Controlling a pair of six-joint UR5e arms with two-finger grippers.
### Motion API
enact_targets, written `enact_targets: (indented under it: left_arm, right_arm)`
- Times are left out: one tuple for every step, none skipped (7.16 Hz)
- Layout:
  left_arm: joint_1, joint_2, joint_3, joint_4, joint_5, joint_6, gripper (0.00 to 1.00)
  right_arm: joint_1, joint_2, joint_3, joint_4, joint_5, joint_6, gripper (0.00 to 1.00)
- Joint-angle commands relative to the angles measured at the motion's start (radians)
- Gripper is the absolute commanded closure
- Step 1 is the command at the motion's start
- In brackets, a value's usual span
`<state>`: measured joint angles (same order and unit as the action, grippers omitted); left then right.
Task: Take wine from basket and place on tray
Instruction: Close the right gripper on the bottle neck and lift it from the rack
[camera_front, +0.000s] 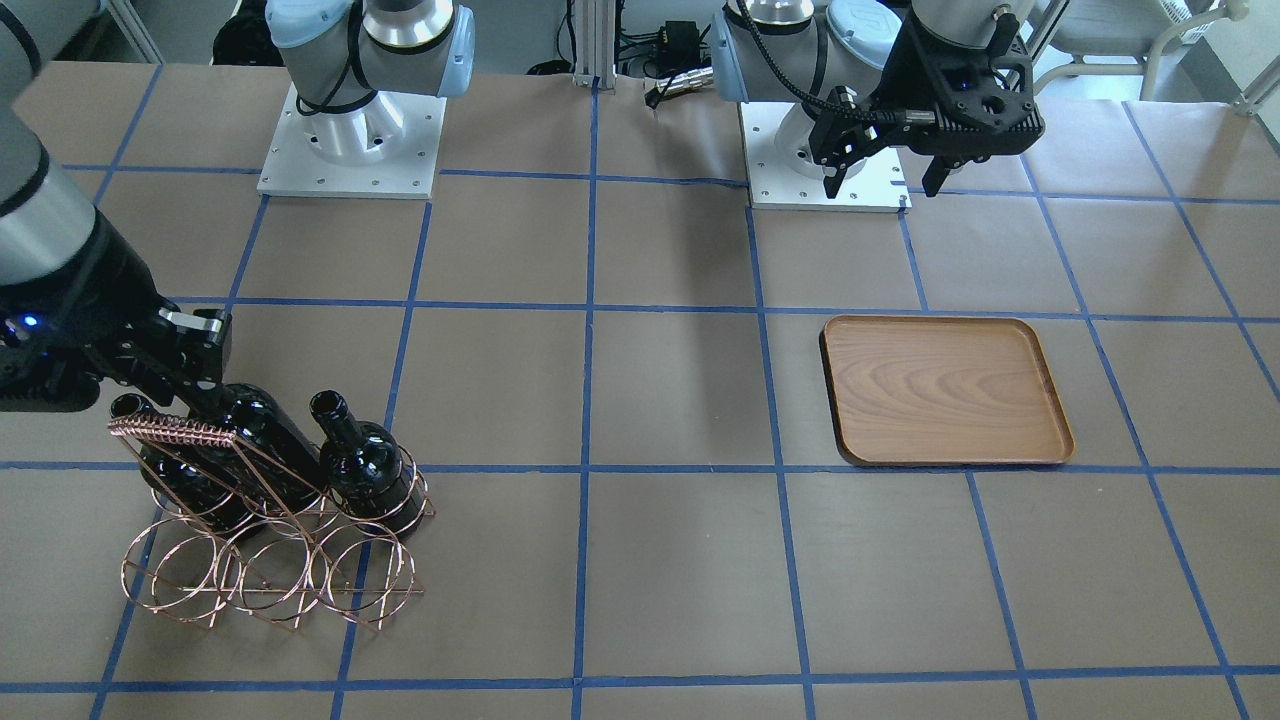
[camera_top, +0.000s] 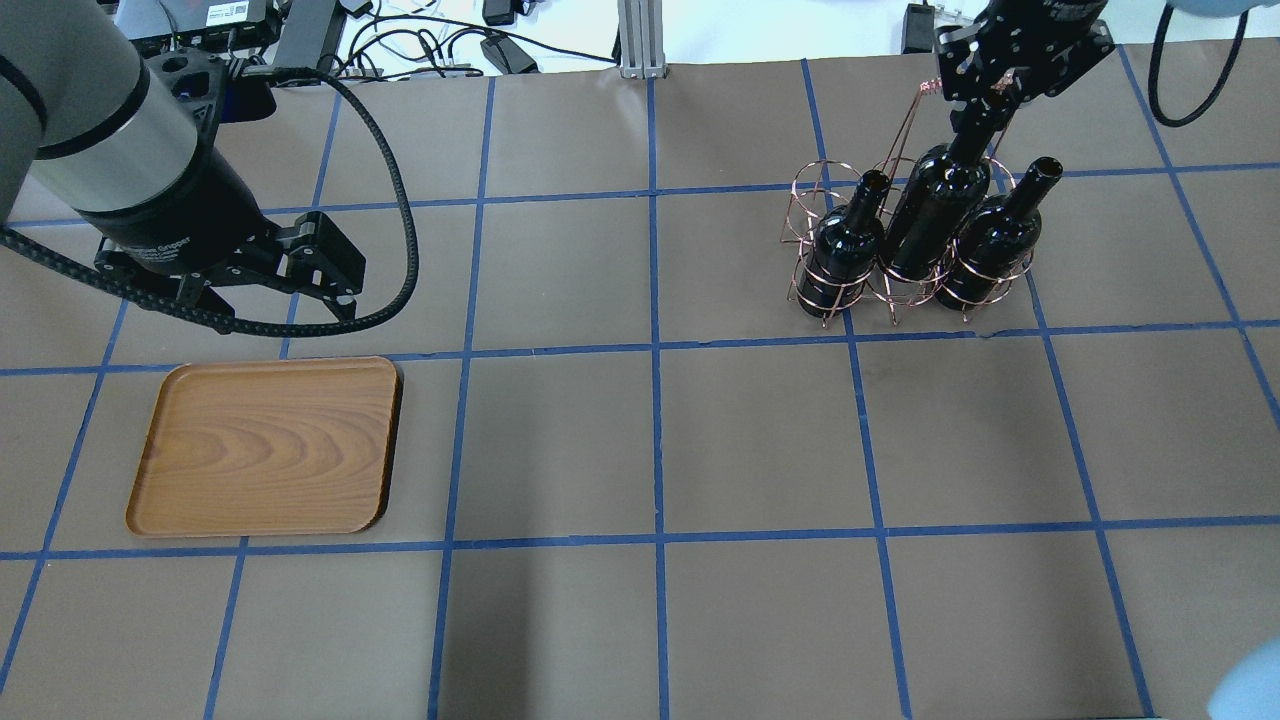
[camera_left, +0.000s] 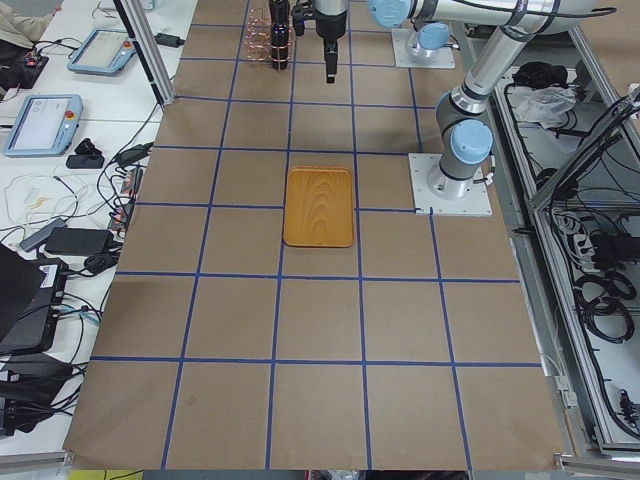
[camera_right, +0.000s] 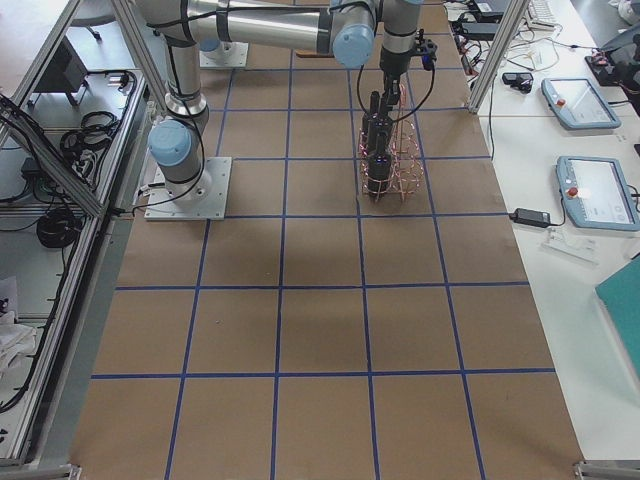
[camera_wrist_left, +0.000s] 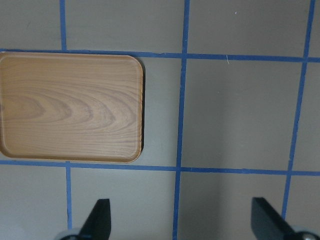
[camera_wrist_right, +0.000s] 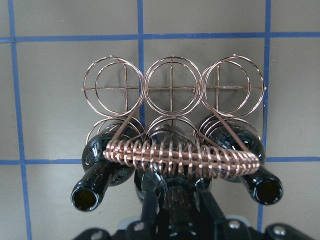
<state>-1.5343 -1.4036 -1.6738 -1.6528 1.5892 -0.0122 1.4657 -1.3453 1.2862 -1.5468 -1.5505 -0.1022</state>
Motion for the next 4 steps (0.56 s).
enact_targets:
  left_arm:
    - [-0.001, -0.001, -0.001, 0.001, -0.006, -0.005, 0.00]
    - [-0.001, -0.001, -0.001, 0.001, -0.006, -0.005, 0.00]
    - [-0.001, -0.001, 0.000, 0.001, -0.005, -0.003, 0.00]
    - [-0.001, -0.001, 0.000, 0.001, -0.005, -0.003, 0.00]
  right_arm:
    - [0.004, -0.085, -0.070, 0.184, -0.005, 0.009, 0.87]
    - [0.011, -0.110, -0.055, 0.238, -0.041, 0.010, 0.87]
    - [0.040, -0.115, -0.007, 0.246, -0.040, 0.054, 0.87]
    - [0.117, -0.145, 0.054, 0.232, -0.037, 0.121, 0.87]
